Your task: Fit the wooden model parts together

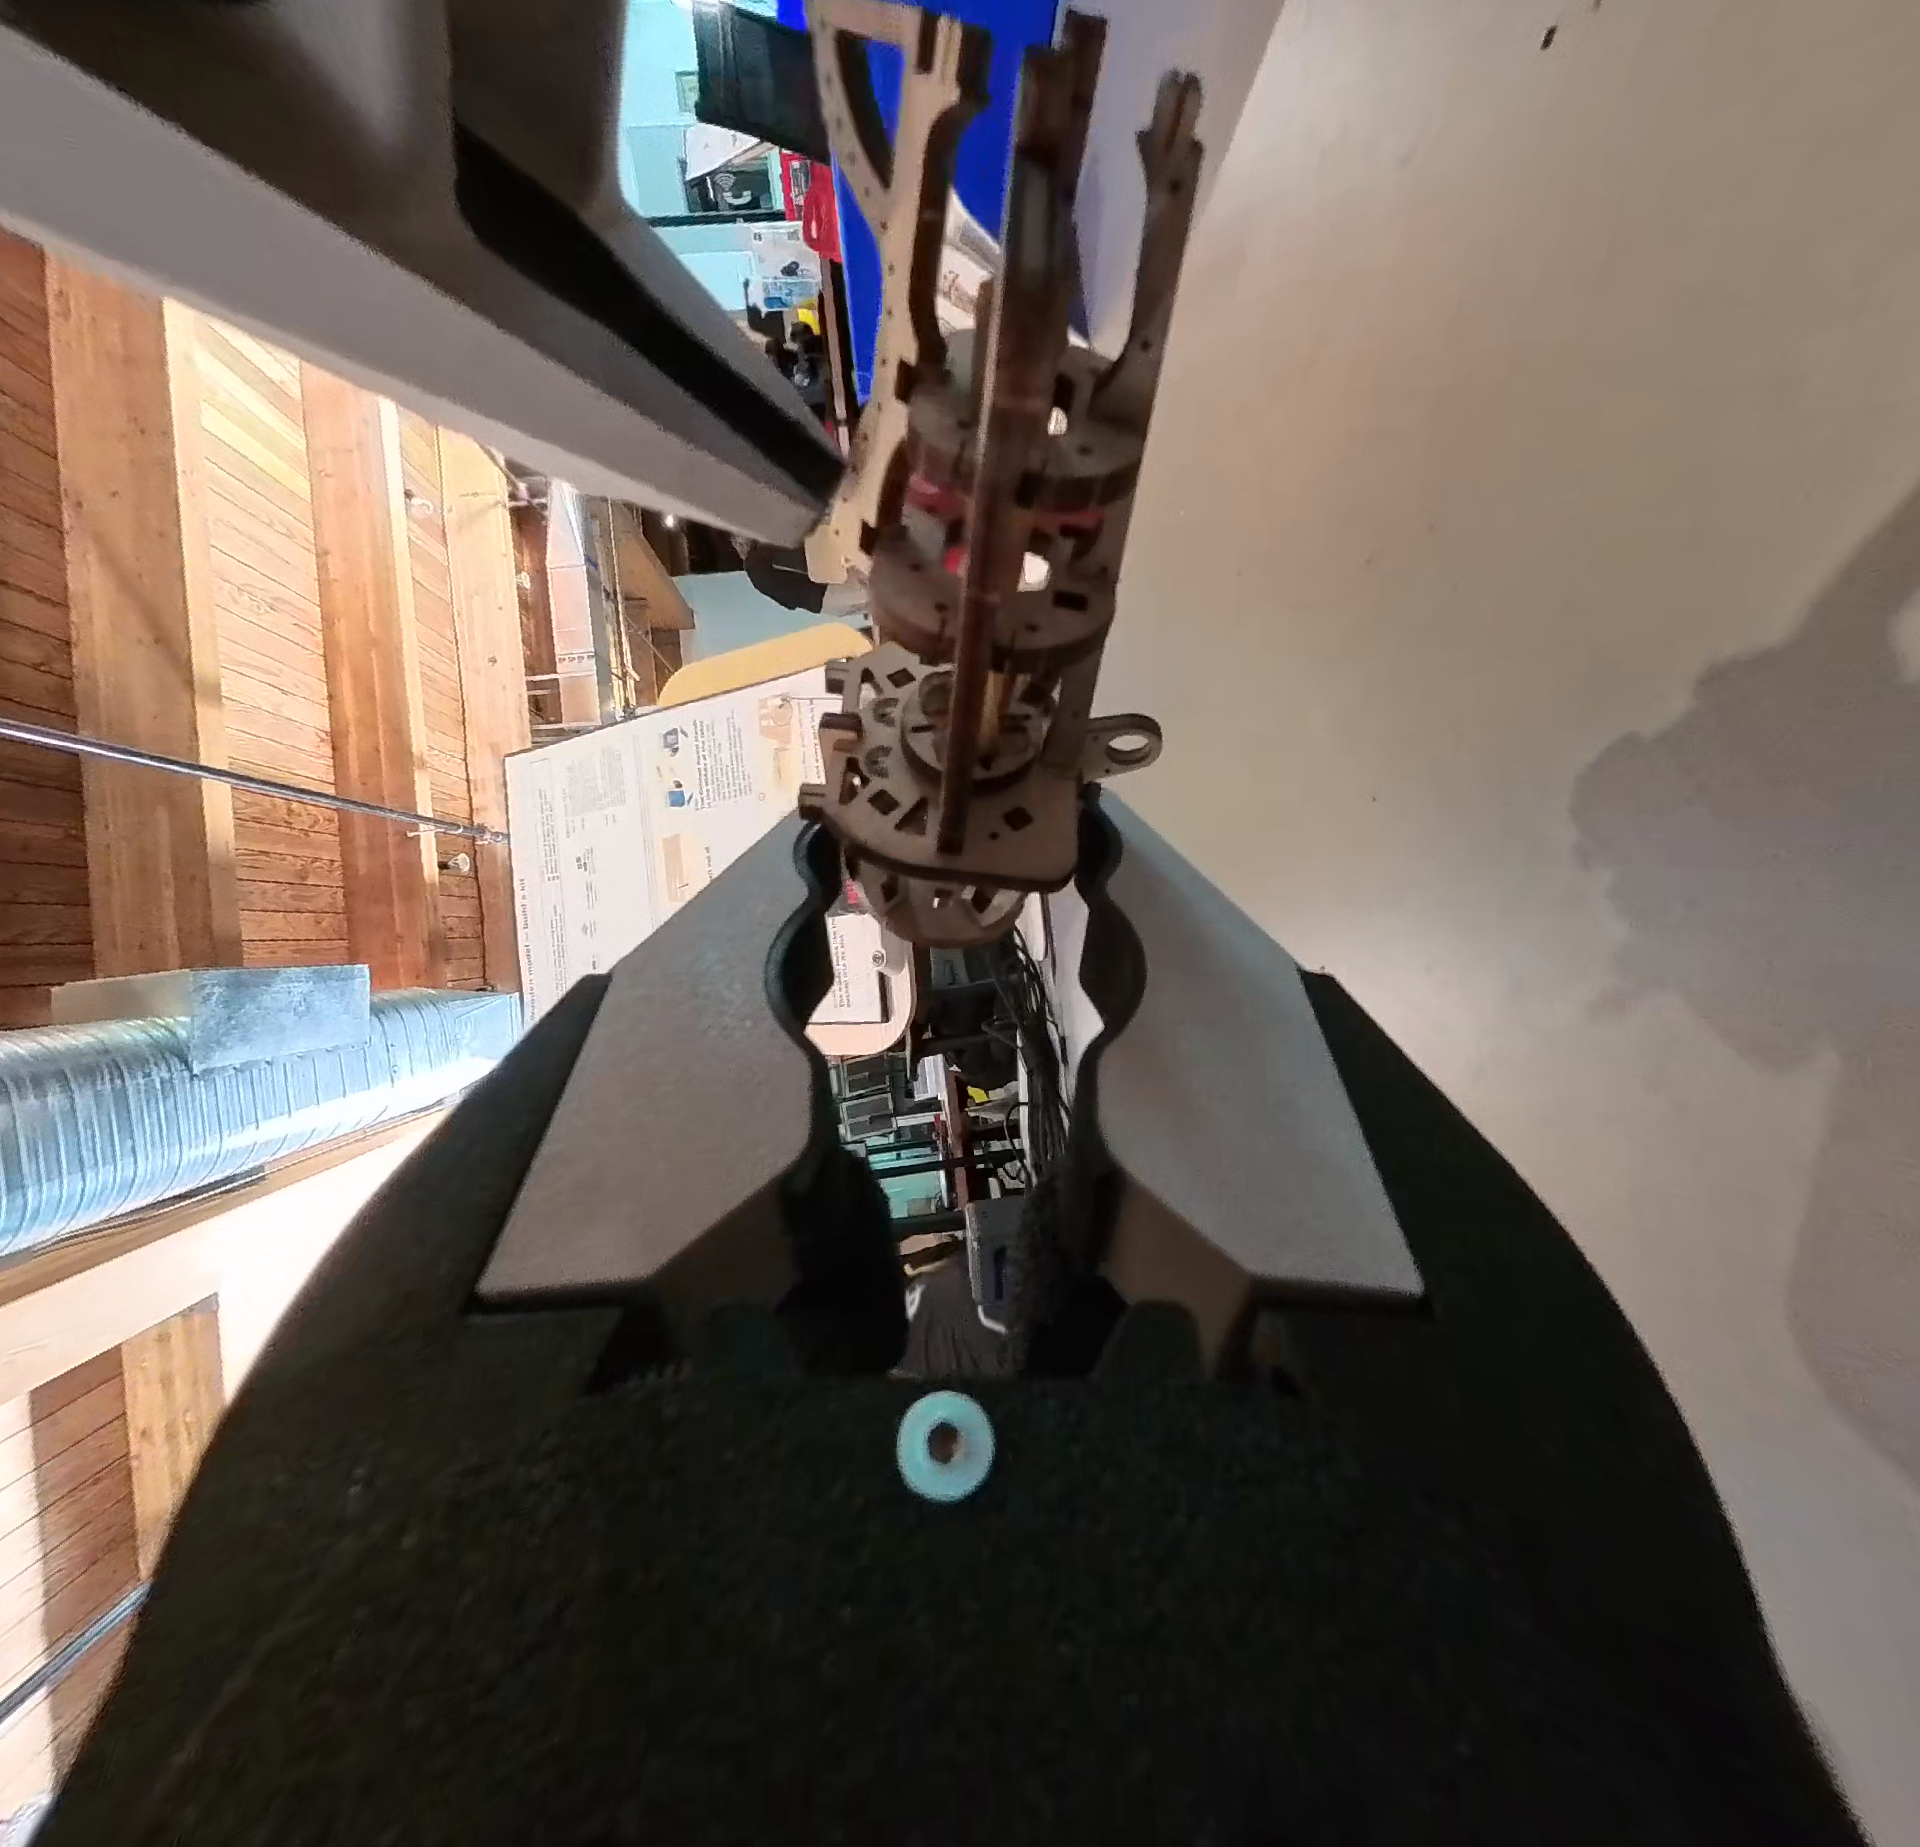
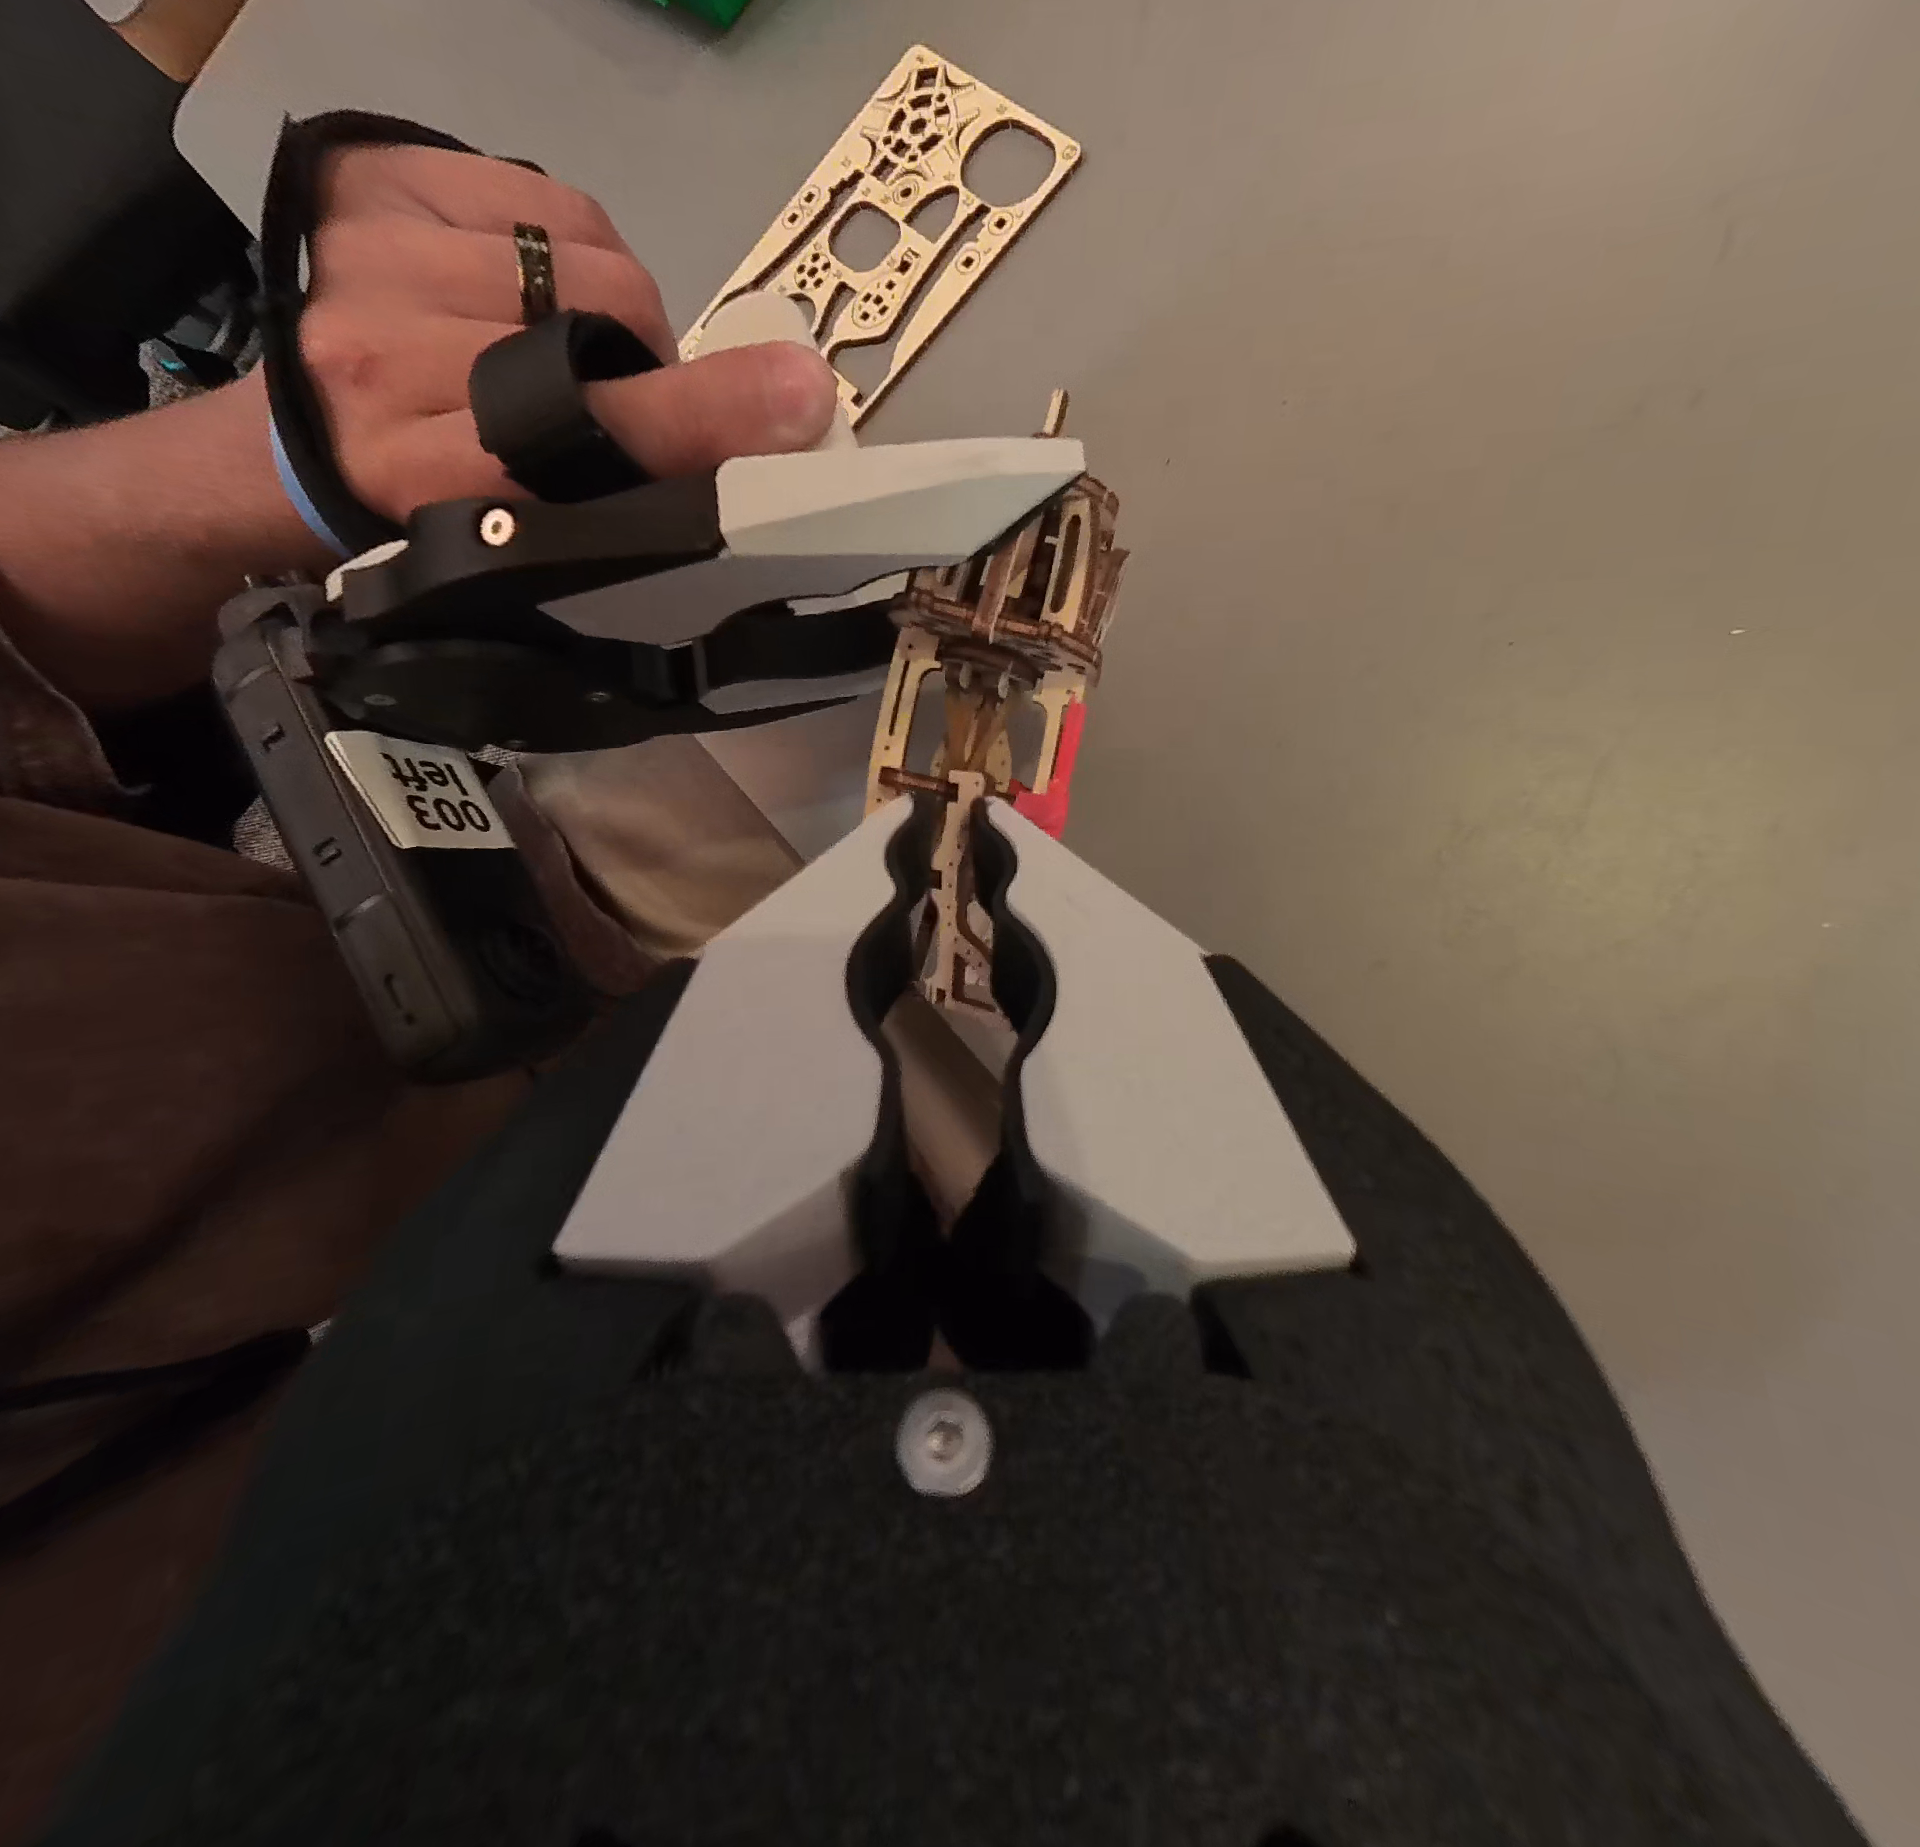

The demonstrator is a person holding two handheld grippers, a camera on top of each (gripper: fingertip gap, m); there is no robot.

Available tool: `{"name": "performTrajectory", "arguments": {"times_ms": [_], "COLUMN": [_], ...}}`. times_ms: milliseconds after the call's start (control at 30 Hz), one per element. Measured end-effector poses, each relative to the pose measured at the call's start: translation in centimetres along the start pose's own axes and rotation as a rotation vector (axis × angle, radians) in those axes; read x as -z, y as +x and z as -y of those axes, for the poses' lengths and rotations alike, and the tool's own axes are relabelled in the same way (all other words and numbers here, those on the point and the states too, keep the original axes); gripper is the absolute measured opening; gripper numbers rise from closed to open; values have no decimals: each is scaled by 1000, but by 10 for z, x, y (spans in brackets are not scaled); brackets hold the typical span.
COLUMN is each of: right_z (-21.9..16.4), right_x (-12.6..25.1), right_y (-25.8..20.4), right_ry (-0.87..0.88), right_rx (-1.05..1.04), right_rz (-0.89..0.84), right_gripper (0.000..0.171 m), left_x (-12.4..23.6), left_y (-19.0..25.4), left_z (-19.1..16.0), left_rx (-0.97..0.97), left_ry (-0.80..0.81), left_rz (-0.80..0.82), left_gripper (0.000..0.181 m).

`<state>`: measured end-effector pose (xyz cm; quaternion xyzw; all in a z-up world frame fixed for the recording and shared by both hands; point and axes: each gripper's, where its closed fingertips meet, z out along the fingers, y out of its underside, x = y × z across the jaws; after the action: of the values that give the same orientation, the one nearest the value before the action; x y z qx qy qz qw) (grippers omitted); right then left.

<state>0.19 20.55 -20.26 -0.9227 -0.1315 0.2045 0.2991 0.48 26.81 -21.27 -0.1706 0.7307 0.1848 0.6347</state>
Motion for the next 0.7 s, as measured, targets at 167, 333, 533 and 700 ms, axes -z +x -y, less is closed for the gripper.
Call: {"name": "performTrajectory", "arguments": {"times_ms": [167,333,533,700], "right_z": [6,18,10,8], "right_x": [8,27,13,5], "right_y": [1,3,-4,0], "right_ry": [38,122,119,94], "right_rx": [14,-14,12,68], "right_rz": [-5,189,266,196], "right_gripper": [9,12,22,17], "left_x": [0,2,2,2], "left_y": [0,-5,-8,-9], "left_z": [0,-1,0,1], "left_rx": [3,10,7,7], "left_ry": [1,3,3,1], "left_rz": [0,26,34,34], "left_gripper": [43,43,43,43]}}
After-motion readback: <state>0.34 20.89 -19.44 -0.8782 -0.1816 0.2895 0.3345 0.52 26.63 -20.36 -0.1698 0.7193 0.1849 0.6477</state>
